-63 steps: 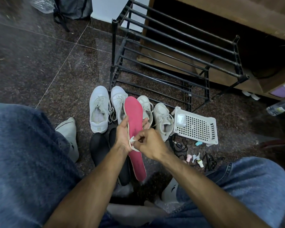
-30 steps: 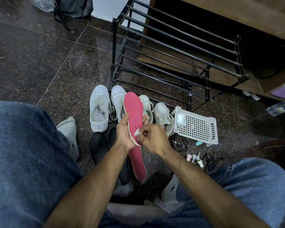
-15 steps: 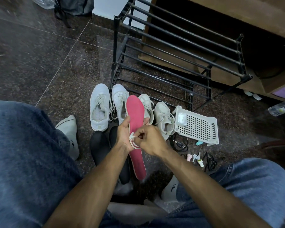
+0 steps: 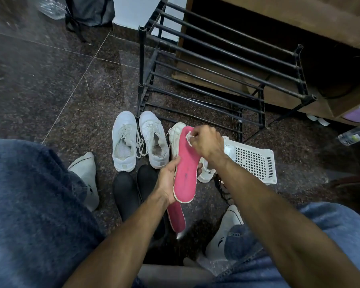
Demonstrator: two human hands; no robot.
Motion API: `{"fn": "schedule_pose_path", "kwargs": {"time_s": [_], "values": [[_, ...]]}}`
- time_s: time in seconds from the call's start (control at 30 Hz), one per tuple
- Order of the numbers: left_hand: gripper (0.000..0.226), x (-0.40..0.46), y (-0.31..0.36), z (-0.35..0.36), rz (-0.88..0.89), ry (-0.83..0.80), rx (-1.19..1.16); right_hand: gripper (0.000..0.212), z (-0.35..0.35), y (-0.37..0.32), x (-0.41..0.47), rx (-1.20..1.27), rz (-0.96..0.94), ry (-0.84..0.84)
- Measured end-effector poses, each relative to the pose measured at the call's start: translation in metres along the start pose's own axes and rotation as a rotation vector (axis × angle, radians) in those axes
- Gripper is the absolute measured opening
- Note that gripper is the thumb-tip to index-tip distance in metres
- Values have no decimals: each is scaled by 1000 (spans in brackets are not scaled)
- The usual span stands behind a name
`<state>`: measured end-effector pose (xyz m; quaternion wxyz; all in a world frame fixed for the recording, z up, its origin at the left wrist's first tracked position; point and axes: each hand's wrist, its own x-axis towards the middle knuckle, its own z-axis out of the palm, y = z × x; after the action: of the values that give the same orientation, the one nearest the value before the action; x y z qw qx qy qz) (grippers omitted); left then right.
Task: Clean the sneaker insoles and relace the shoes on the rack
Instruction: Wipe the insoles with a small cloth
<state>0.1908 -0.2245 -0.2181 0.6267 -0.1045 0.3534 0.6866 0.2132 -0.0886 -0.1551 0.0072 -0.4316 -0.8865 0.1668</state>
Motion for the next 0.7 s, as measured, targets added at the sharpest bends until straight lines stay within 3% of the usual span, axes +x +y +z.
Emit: {"fn": "schedule_pose_path", "kwargs": {"time_s": [0.2, 0.33, 0.43, 0.53, 0.7], "values": [[34, 8, 3, -4, 26, 26, -30, 15, 10, 7, -43, 35, -127, -136], [38, 16, -2, -15, 38, 149, -106, 12, 24, 13, -79, 84, -232, -429], [42, 24, -2, -35, 68, 346, -15, 12, 31, 27, -79, 328, -113, -624], [26, 26, -10, -58, 121, 476, 129, 11, 35, 43, -70, 563, 130, -559], [24, 27, -35, -67, -37, 352, 267, 12, 74, 54, -69, 519, 269, -656]]}}
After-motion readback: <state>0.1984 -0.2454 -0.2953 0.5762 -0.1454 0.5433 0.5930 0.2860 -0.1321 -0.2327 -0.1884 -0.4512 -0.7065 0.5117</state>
